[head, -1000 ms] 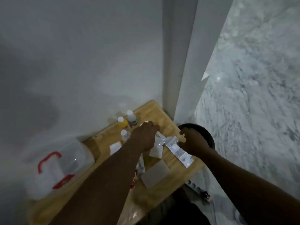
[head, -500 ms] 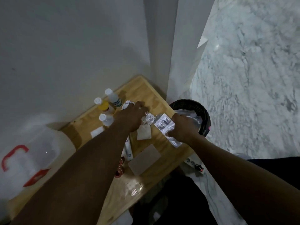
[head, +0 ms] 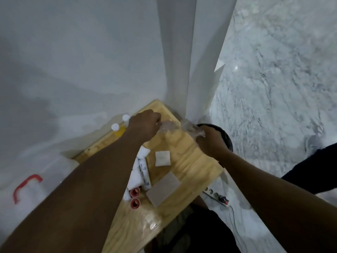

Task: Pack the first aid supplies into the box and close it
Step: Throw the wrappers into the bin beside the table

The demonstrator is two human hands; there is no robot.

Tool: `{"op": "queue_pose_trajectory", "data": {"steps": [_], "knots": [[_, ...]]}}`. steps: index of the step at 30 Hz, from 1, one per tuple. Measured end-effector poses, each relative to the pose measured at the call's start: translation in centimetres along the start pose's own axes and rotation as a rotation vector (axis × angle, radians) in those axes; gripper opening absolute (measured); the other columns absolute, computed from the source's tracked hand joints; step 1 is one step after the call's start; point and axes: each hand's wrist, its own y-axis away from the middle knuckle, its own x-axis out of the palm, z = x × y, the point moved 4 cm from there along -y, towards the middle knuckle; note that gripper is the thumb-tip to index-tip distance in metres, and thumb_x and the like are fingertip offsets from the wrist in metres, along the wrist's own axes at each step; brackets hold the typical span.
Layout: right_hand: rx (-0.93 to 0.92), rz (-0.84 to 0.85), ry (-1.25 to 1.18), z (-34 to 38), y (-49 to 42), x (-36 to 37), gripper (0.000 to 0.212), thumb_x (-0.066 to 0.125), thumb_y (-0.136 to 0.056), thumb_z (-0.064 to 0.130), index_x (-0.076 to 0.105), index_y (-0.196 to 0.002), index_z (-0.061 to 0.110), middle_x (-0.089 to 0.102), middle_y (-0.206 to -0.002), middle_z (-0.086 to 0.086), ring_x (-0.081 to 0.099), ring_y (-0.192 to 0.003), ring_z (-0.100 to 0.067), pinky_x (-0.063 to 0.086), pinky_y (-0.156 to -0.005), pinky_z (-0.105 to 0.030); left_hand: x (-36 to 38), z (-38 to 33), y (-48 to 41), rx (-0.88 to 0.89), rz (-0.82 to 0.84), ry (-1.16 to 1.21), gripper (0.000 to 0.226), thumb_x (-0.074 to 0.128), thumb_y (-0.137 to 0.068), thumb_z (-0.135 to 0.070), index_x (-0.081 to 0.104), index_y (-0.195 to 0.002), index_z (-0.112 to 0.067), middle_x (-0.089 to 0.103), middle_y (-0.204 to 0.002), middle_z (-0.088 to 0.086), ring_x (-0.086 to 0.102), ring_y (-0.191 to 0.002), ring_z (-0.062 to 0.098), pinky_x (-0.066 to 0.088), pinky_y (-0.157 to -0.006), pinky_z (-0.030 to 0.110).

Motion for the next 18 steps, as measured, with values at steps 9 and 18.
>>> {"op": "queue_pose_trajectory", "data": {"steps": [9,18], "knots": [[0.079,-0.32,-0.251,2.0,-1.8,-10.4,0.021,0.061,-0.085,0.019,0.065,-0.099,0.004,0.07,-0.095,-0.015,0.066,-0.09,-0.032,0.054,-0.077,-0.039,-5.9,-6.6,-2.9,-0.065,-0.176,0.44,0.013,0.068,-0.087,-0.034,0.064,-0.08,-0.024,0.06,-0.068,-0.009,0.062,-0.077,0.023,0.043,-0.066,0.029],[0.373,-0.381,-0.465,-9.5,-4.6,-9.9,0.027,0.059,-0.08,0.02,0.062,-0.091,-0.004,0.065,-0.083,-0.025,0.055,-0.064,-0.024,0.043,-0.057,-0.034,1.5,-14.1,-8.8,-0.065,0.033,0.449,0.019,0.068,-0.085,-0.038,0.062,-0.077,-0.022,0.067,-0.082,0.003,0.066,-0.081,0.029,0.057,-0.076,0.039]]}}
